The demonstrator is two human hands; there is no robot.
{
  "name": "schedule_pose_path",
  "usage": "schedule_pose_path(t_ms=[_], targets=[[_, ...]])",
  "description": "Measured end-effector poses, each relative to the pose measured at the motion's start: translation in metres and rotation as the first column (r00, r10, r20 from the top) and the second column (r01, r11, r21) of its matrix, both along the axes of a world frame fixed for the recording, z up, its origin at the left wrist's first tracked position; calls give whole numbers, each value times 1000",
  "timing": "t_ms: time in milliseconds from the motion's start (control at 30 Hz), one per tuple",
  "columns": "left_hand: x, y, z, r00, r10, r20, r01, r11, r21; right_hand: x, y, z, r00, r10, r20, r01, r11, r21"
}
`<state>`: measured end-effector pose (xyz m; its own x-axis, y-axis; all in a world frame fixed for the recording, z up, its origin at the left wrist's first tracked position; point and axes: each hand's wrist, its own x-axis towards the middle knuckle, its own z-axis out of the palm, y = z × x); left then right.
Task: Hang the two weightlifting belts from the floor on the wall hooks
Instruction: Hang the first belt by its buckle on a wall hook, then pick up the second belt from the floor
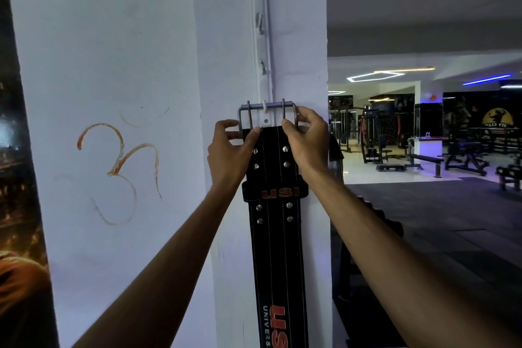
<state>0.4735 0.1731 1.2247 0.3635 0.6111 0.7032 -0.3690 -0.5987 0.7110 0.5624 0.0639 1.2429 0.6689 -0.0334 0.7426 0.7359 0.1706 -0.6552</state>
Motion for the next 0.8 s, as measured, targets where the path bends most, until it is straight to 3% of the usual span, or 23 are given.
schedule_pose_path(t_ms=[100, 200, 300, 400, 500, 600, 800], targets=[[-7, 2, -7, 996, 85, -5, -85, 994, 63, -6, -7, -8, 980, -165, 106, 164, 986, 22], [-18, 6, -29, 996, 86, 38, -85, 996, -34, -29, -20, -39, 869, -349, 350, 369, 929, 11], [-38, 11, -68, 989, 146, 30, -143, 985, -93, -59, -20, -91, 808, -306, 504, 385, 921, -58], [-67, 16, -130, 968, 239, -77, -245, 966, -83, -87, -8, -165, 815, -121, 566, 310, 917, -250], [-117, 25, -216, 905, 338, -259, -361, 932, -45, -123, 9, -253, 872, 86, 482, 189, 849, -493], [-189, 39, -314, 797, 402, -450, -449, 894, 4, -168, 22, -340, 918, 248, 311, 39, 722, -691], [-365, 45, -494, 511, 302, -805, -586, 807, -69, -284, 43, -505, 898, 439, -29, -211, 373, -903]])
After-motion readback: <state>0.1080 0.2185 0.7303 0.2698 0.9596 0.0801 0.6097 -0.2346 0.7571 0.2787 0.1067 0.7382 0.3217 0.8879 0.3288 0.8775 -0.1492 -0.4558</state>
